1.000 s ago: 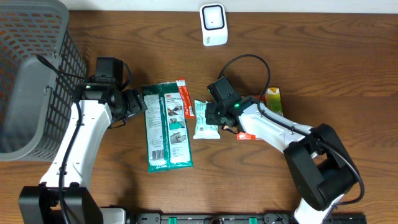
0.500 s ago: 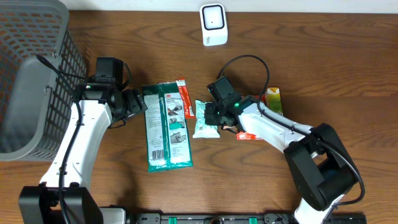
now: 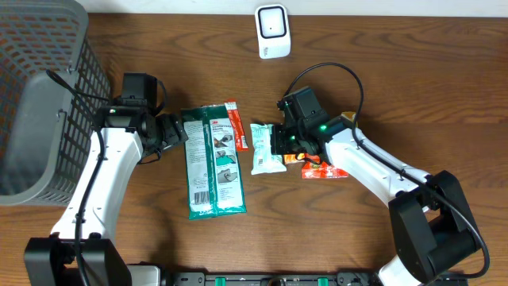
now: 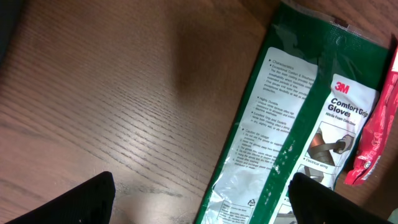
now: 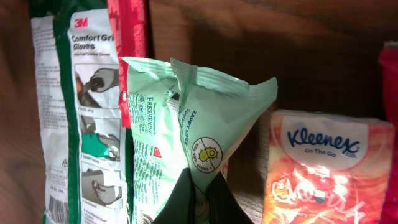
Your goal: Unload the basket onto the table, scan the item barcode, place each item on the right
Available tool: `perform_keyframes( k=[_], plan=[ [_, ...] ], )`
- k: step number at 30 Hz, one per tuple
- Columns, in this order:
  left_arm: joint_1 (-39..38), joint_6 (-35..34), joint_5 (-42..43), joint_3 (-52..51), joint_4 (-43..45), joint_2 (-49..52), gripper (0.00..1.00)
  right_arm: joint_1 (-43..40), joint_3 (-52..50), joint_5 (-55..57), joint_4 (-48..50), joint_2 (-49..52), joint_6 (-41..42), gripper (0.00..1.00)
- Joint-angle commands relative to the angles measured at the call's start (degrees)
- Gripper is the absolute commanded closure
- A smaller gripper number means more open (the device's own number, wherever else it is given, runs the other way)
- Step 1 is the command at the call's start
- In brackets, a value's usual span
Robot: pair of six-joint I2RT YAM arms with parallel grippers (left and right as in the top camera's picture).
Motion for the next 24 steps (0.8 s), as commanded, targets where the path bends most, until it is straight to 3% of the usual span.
perform_keyframes(
  k=[1,6,13,15,16,18,24],
  plan=[
    [0.15,0.52,-0.74,0.46,-0.17,-0.04,0.1,0.98,-0.48,-1.29,0.11,-1.03,-3.39,0.99],
    [0.15,0.52,-0.74,0.46,-0.17,-0.04,0.1,4.2,-2.58,7.67,1.03,-0.87,-0.7,0.99],
    [0.15,0.52,-0.74,0.46,-0.17,-0.04,0.1,8.0,-8.94,8.63,12.09,0.42,2.01,0.98],
    [0.15,0.52,-0.74,0.46,-0.17,-0.04,0.1,8.48,-9.49,8.66,13.31,0.68,2.23,0.8],
    [0.15,0.52,-0.74,0.46,-0.17,-0.04,0.1,8.52,-9.51,9.27,13.42,0.7,2.23,0.64],
    [0.15,0.52,-0.74,0.46,-0.17,-0.04,0.1,8.52,-9.55,9.88,13.2,0.7,2.23,0.59],
    [0.15,0.52,-0.74,0.46,-0.17,-0.04,0.1,8.52,-10.47,9.88,13.07,0.72,3.54,0.58]
  ],
)
